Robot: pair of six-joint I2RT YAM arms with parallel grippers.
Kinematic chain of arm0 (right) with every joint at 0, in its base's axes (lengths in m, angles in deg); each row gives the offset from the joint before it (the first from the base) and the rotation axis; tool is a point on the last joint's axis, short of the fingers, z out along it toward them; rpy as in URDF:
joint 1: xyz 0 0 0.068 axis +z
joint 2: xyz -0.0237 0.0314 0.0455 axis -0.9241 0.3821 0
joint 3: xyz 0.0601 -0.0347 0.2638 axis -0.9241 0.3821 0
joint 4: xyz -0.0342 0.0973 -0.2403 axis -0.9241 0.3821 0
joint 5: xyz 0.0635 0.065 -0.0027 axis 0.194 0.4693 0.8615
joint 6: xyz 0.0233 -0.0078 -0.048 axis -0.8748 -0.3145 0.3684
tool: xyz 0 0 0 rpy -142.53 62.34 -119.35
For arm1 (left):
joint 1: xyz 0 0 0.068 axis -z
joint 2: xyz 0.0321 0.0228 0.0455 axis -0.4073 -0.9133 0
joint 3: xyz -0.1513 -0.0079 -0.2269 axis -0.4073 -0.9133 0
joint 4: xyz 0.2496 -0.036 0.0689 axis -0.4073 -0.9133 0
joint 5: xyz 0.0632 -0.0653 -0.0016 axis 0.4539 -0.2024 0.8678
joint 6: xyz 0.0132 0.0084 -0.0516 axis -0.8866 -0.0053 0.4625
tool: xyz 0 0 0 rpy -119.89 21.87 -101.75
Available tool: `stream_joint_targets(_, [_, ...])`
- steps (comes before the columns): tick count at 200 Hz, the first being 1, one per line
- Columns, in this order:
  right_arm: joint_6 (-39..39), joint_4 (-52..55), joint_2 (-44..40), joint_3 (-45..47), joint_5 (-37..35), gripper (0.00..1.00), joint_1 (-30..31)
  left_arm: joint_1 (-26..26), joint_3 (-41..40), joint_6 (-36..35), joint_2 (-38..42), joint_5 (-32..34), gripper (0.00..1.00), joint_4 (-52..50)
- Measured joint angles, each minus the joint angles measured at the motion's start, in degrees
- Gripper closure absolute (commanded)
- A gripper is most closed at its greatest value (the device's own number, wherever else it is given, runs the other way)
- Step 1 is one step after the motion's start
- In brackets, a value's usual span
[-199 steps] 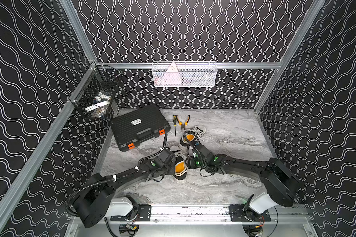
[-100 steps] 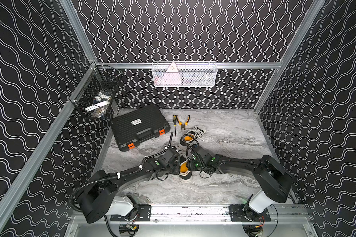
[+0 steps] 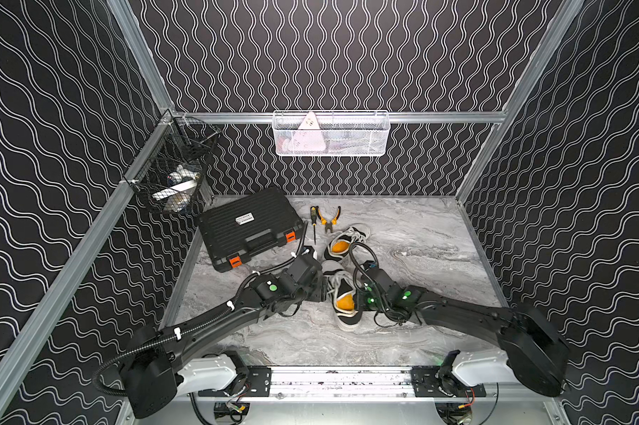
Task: Insert the insole into the shoe
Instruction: Move the shoe to the center of the board, then adjust the shoe at the center of the board.
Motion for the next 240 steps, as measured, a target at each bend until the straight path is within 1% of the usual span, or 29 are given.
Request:
stream_joint_targets(9, [-0.22,2.47,-2.38,0.66,-0.98,1.0,-0.57,-0.15,2.23,-0.9,-1.75,0.74,0.32,-0.57])
stream_joint_targets(35, [-1.27,9.66,-9.66,1.79,-3.89,1.0,-4.02,-1.01,8.55,-3.61,-11.02,1.42,0.3,-1.27])
stream_joint_targets(58, [-1.44,14.53,-15.06,2.91,-5.62,1.0,-10.67,-1.55,14.25,-5.22,-18.95,1.09,0.3,-1.07])
stream_joint_targets(78, [-1.09,17.35,-16.92,3.13,-6.64,1.0,-16.24,-2.12,20.7,-6.58,-25.99,1.27,0.31,-0.17])
stream_joint_targets(94, [0.0,18.49,-16.28,2.75,-6.56,1.0,-18.75,-3.48,24.44,-7.5,-30.1,1.25,0.33,0.09])
stream_joint_targets(115, [1.01,18.47,-14.21,2.16,-4.94,1.0,-20.57,-5.88,29.2,-8.9,-35.52,1.09,0.36,0.2])
stream_joint_targets(138, [1.53,17.51,-12.02,1.81,-3.78,1.0,-21.4,-7.56,34.47,-10.93,-40.94,0.9,0.38,0.02])
stream_joint_targets(168, [1.55,15.78,-9.03,0.83,-2.01,1.0,-21.75,-9.05,39.47,-13.49,-46.12,0.04,0.41,-0.37])
stream_joint_targets(193, [1.53,14.8,-7.23,0.04,-1.53,1.0,-21.97,-10.8,41.64,-15.15,-49.22,0.02,0.44,-0.76])
stream_joint_targets(223, [1.51,14.36,-6.05,-0.28,-0.94,1.0,-22.23,-12.37,42.16,-16.94,-50.1,-0.04,0.48,-0.9])
stream_joint_targets(240, [1.53,13.86,-4.66,-0.96,-0.44,1.0,-22.4,-13.35,43.43,-18.25,-51.54,-1.33,0.48,-0.79])
